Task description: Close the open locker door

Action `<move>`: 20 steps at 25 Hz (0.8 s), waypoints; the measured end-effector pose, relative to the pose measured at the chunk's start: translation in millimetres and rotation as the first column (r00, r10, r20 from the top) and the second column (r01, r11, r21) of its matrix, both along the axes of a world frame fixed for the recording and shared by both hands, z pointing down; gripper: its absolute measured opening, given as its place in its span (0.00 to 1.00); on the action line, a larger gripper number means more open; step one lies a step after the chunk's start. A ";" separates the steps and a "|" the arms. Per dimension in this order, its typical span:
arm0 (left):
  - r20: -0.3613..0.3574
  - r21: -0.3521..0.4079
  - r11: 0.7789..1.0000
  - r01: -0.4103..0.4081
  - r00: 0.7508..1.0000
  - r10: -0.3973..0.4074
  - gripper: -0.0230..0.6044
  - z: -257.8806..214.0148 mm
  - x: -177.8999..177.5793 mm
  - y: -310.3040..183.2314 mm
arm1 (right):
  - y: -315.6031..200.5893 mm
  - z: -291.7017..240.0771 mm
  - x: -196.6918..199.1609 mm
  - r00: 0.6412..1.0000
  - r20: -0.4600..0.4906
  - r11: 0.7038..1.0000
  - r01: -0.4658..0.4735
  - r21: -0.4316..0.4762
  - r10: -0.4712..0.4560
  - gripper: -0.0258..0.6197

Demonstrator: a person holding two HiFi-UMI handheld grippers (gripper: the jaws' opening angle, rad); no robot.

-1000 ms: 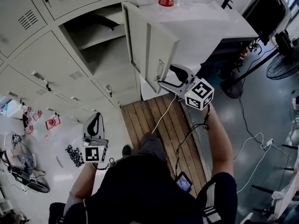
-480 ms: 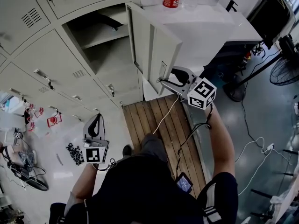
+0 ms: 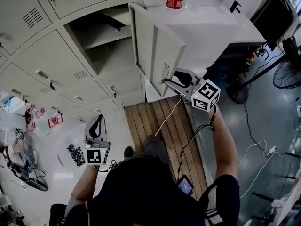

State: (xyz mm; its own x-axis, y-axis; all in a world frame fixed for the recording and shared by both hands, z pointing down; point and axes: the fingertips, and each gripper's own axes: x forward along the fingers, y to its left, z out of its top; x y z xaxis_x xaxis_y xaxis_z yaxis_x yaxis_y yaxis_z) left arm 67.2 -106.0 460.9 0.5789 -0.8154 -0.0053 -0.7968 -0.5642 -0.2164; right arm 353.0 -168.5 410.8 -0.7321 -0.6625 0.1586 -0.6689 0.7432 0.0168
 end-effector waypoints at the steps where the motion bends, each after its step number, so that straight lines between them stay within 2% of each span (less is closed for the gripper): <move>1: 0.000 -0.002 1.000 0.000 1.000 0.000 0.04 0.7 0.0 -0.5 | -0.1 -0.2 -0.3 1.000 -0.001 1.000 0.004 0.000 -0.004 0.29; 7: 0.008 -0.002 1.000 -0.003 1.000 0.003 0.04 3.0 0.1 -3.0 | 0.4 0.3 -0.7 0.999 -0.019 0.999 0.033 -0.002 -0.033 0.27; 11: -0.036 -0.017 1.000 0.009 0.999 -0.009 0.04 -5.1 3.6 -4.2 | 2.7 -1.0 -3.8 0.997 -0.018 0.998 0.069 -0.013 -0.069 0.27; 16: 0.030 -0.011 1.000 0.006 1.000 -0.006 0.04 8.1 -3.6 -4.8 | 6.2 -1.9 -13.2 0.994 -0.008 0.994 0.105 -0.024 -0.106 0.27; 20: 0.015 -0.005 1.000 0.001 1.000 -0.001 0.04 2.9 -3.2 -6.1 | 7.6 -2.0 -19.1 0.994 -0.007 0.994 0.107 -0.026 -0.108 0.27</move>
